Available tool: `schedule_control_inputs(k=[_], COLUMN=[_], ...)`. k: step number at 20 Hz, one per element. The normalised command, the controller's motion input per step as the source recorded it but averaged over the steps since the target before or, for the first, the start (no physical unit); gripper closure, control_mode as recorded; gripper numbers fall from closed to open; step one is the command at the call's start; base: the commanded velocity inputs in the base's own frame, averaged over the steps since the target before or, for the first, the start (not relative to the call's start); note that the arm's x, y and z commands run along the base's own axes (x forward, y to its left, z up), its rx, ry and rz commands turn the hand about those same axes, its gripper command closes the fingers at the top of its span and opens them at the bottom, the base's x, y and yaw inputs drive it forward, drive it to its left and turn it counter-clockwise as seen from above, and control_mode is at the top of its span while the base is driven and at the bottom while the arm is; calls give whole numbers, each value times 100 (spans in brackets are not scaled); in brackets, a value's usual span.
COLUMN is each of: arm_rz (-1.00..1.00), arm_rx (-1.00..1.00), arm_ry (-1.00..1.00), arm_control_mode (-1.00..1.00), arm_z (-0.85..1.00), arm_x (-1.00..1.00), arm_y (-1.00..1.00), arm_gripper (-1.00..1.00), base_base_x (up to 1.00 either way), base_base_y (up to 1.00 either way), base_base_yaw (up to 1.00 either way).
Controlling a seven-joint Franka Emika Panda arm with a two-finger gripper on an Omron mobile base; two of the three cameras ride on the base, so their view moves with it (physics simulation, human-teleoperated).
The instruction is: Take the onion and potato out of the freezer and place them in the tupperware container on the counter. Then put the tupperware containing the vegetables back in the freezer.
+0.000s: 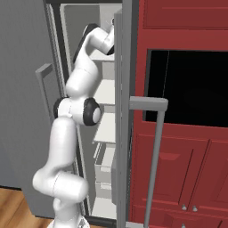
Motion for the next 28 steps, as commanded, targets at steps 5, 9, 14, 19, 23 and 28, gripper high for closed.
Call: schedule_control_inputs(k=[5, 9, 14, 19, 23, 28], arm_rz=[0, 0, 0, 0, 0, 0], arm_rx=[0, 0, 0, -4, -3, -2], arm_ry=[0, 0, 1, 0, -6, -23], arm_control_mode=[-100, -100, -100, -100, -100, -100], arm_z=[-9, -6, -10, -12, 0, -6], arm_x=[32, 38, 27, -75, -100, -100], arm_y=[0, 0, 4, 0, 0, 11], arm_gripper=[-100, -100, 100, 100, 100, 100], base_base_x=[0, 0, 0, 0, 0, 0], base_base_y=[0, 0, 0, 0, 0, 0], base_base_yaw=[0, 0, 0, 0, 0, 0])
